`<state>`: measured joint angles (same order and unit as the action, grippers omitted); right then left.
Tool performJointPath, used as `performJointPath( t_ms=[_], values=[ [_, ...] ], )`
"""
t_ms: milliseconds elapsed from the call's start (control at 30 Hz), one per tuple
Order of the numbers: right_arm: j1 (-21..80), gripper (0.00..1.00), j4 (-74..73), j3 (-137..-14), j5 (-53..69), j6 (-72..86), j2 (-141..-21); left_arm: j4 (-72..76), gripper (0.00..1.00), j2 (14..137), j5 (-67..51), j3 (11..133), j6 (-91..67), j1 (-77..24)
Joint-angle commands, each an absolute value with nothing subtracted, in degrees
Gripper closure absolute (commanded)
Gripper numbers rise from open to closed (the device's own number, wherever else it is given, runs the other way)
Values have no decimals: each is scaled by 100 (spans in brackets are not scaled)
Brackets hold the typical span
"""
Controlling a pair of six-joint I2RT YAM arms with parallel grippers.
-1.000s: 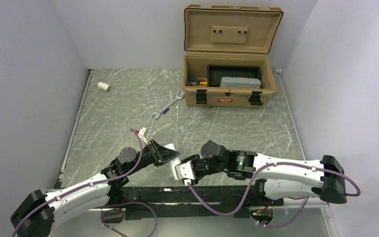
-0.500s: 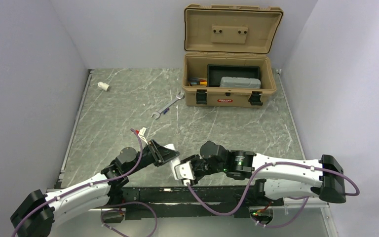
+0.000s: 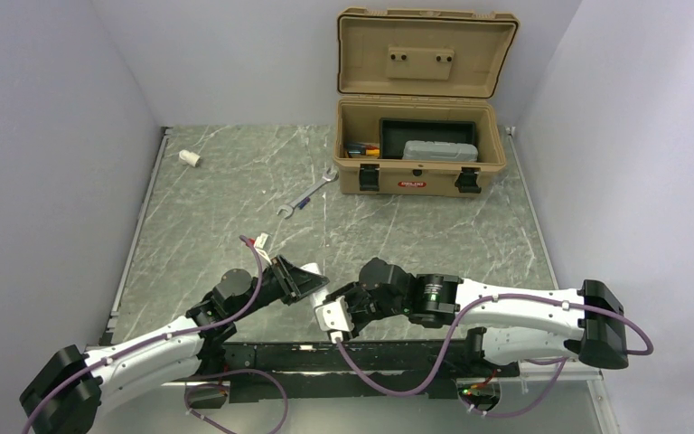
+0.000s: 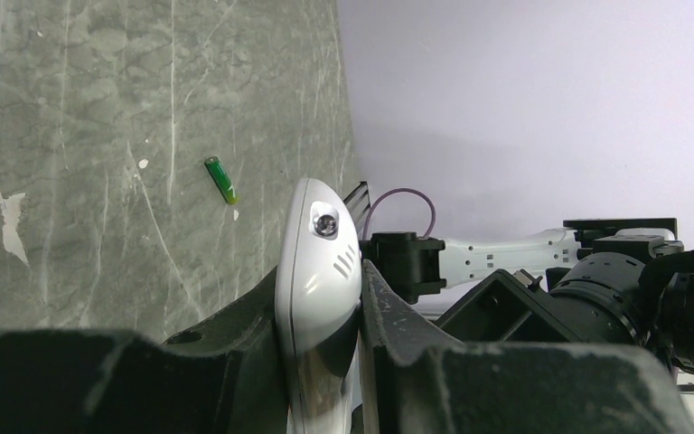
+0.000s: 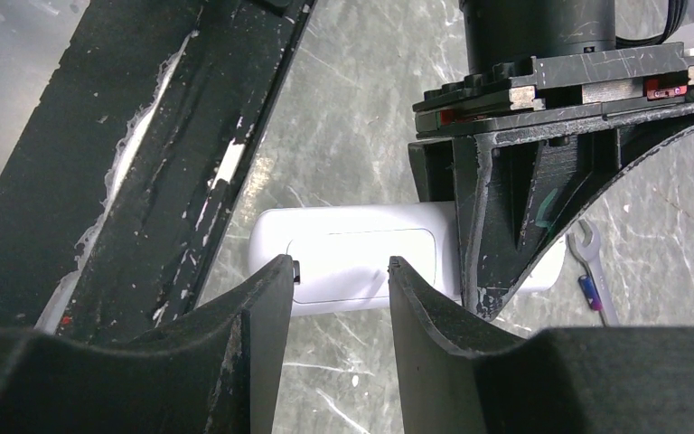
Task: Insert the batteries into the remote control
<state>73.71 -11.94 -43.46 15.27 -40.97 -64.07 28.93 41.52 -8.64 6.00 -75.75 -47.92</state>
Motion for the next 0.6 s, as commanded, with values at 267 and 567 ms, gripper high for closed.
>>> performJointPath(
  t_ms=[267, 567],
  values=[
    [7356, 55, -1216, -4773, 1292, -4396, -6314, 3275, 100, 4074, -1003, 712, -7634, -4817],
    [7356, 55, -1231, -4773, 1300, -4352, -6203, 3217, 100, 4098, -1024, 771, -7594, -4818]
  ],
)
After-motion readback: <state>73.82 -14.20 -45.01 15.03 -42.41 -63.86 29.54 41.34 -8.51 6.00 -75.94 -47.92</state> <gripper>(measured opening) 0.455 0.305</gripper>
